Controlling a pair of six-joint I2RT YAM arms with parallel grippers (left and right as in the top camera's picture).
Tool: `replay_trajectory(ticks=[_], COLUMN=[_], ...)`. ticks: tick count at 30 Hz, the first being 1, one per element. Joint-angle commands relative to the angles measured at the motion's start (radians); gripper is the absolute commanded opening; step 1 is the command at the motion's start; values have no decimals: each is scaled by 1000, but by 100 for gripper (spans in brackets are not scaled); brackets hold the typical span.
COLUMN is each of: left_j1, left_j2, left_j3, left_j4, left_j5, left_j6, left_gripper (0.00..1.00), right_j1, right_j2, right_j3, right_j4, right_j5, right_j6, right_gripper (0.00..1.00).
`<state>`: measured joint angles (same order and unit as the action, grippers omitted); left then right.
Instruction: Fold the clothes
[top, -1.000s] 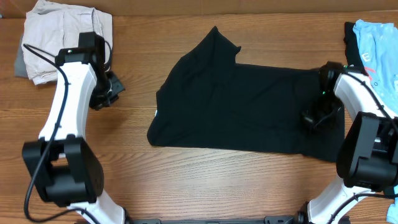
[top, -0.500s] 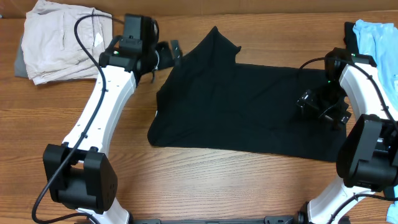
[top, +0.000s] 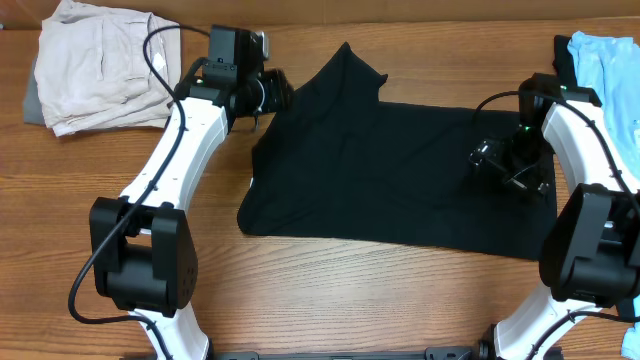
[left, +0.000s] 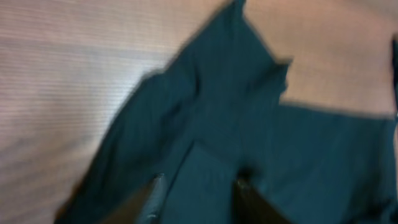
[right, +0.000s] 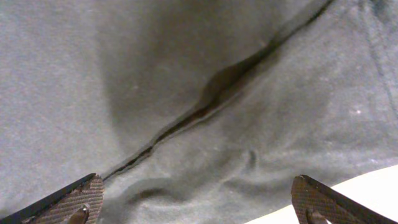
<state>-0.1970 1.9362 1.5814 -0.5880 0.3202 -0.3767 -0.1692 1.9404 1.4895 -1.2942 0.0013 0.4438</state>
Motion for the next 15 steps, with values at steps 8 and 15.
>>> replay_trajectory(ticks=[8,15], left_j1=[-32,-19], left_j2=[103,205], left_j3=[7,7], left_j4=[-139,-160], left_j5=[54,50], left_j6=[82,81], left_gripper=[4,4], right_j1=[4,4], right_j2=[-26,-26], right_j3=[20,20], right_j4=[3,-3], right_j5=[-51,-64], right_j6=[-6,-6], right_gripper=[100,100])
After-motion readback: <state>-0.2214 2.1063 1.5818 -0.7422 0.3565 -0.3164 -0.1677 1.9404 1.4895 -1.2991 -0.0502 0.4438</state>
